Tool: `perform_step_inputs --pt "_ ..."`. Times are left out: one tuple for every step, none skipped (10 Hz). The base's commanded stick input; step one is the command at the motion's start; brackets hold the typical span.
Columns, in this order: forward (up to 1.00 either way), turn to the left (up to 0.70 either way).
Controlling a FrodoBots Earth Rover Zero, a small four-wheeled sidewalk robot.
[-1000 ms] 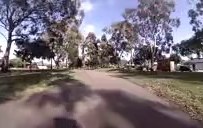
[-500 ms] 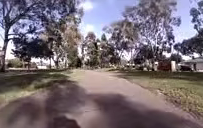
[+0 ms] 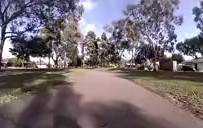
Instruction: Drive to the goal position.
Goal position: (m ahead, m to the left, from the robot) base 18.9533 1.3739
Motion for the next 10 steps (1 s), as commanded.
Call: perform_step_inputs --pt "1.00 0.00" --pt "1.00 0.00" --pt "1.00 0.00" --pt "1.00 0.00" --pt "1.00 0.00" --pt "1.00 0.00" --pt "1.00 0.00" --pt "1.00 0.00" --pt "1.00 0.00" --pt "1.00 0.00"
